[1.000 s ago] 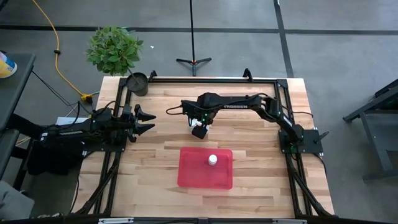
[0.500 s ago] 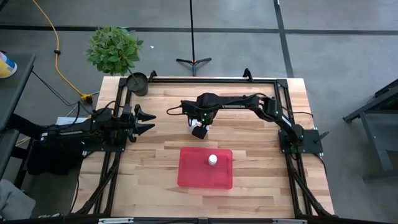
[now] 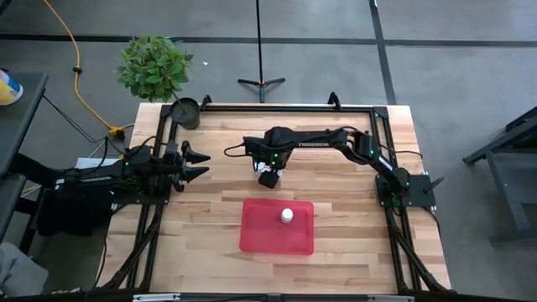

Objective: Pick and place pill bottles into a basket
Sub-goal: Put the white pill bottle into the bin

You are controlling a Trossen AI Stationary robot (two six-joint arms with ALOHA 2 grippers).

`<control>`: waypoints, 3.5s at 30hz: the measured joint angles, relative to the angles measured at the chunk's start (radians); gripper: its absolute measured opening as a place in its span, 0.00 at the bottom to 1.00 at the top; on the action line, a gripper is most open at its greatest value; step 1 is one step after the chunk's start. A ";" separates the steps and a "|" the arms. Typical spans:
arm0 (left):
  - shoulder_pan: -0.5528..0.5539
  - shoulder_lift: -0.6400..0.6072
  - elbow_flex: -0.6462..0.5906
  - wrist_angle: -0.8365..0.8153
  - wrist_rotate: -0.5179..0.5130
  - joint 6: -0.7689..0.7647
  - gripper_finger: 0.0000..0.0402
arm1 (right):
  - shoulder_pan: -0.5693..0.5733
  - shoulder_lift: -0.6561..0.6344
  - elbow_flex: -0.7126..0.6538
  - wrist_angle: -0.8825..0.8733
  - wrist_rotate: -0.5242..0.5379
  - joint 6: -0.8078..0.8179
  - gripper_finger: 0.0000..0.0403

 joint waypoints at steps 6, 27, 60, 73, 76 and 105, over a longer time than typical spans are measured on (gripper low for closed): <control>0.000 0.000 0.000 -0.005 0.000 0.000 0.63 | 0.000 0.000 0.000 -0.004 -0.002 0.000 0.55; 0.000 0.000 0.000 -0.012 0.000 -0.003 0.63 | 0.002 -0.002 0.000 -0.063 -0.011 -0.001 0.41; 0.000 0.000 0.000 -0.013 0.000 -0.004 0.63 | 0.038 -0.042 0.343 -0.360 -0.010 -0.112 0.41; 0.000 0.000 0.000 -0.015 0.000 -0.006 0.63 | 0.065 -0.047 0.350 -0.307 -0.049 -0.131 0.40; 0.000 0.000 0.000 -0.015 0.000 -0.020 0.63 | 0.077 -0.050 0.356 -0.274 -0.082 -0.132 0.41; 0.000 0.000 0.000 -0.016 0.004 -0.030 0.63 | 0.393 -0.060 0.248 -0.297 -0.163 0.062 0.40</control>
